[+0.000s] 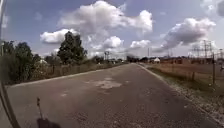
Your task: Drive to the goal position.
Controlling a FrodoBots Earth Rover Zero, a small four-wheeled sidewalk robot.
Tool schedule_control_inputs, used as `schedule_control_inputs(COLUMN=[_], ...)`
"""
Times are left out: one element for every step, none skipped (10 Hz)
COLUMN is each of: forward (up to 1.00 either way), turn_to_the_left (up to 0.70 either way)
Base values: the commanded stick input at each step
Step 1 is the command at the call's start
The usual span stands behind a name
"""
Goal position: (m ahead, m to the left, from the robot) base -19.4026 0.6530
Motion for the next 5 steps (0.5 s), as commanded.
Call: schedule_control_inputs(forward=[0.04, 0.04, 0.04, 0.04, 0.04], turn_to_the_left=[0.0, 0.0, 0.0, 0.0, 0.0])
